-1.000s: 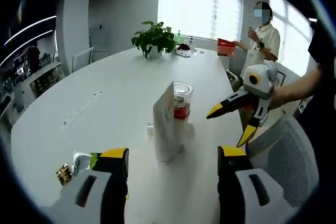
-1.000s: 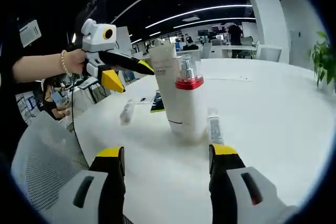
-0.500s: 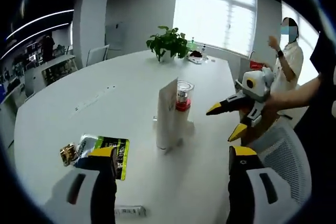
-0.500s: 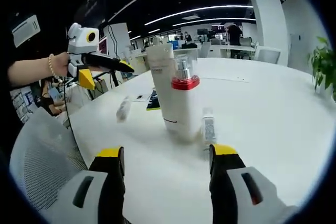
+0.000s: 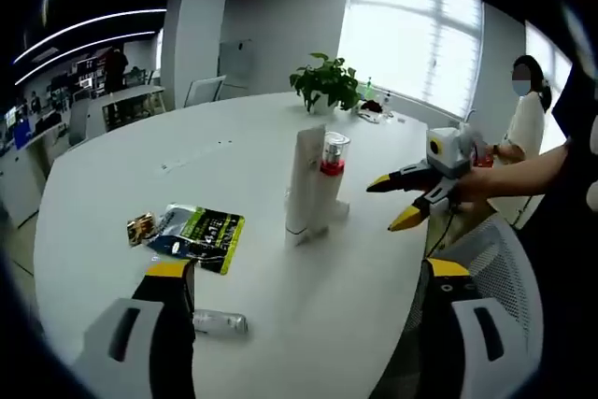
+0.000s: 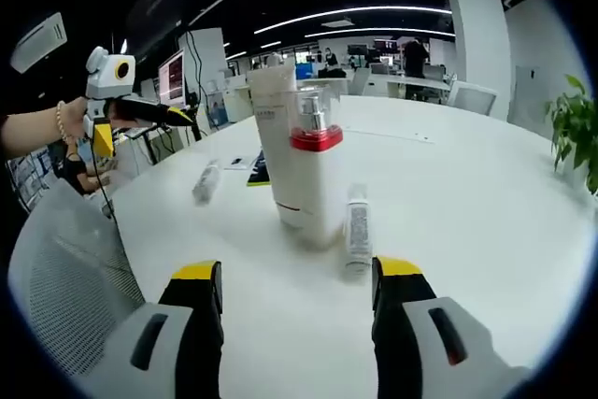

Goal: Arrange the skincare products in the storage area until every visible bottle or jar stands upright without overlapping.

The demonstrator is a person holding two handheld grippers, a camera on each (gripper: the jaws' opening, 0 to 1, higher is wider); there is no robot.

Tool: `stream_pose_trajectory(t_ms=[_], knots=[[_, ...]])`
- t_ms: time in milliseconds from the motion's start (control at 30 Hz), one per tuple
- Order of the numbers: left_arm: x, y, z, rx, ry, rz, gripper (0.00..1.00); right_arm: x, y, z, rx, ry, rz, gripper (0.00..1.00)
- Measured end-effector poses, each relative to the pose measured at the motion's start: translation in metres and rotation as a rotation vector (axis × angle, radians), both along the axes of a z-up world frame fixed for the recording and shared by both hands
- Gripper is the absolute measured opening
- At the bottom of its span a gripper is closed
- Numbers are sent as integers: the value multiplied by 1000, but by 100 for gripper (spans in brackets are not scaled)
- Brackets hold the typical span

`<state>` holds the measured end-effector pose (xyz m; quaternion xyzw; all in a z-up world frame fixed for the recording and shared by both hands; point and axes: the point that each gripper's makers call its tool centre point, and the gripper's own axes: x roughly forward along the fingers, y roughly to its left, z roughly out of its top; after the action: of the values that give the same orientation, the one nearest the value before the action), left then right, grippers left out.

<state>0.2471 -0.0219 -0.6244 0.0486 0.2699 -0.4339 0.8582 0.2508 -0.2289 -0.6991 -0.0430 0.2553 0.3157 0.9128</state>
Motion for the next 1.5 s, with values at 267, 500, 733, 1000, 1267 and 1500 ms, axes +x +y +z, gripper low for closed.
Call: stream_pose_trajectory(t_ms=[267,500,733,1000,1267,1500], knots=[[-18,27,-5,-32,16,94,99,7,-5,-4,-38,8,-9,64],[-35,46,-15,-55,47,166,99,11,-9,-6,-50,15,-16,63],[-43,60,-21,-51,59,216,98,10,-8,-9,-63,24,-12,62],[-48,66,-24,-61,45,257,98,12,-8,-11,-67,29,-9,61],[-55,70,-34,-48,42,265,98,16,-14,-16,-78,34,-16,60],[-64,66,-45,-60,53,269,97,23,-19,-18,-84,38,-23,60]])
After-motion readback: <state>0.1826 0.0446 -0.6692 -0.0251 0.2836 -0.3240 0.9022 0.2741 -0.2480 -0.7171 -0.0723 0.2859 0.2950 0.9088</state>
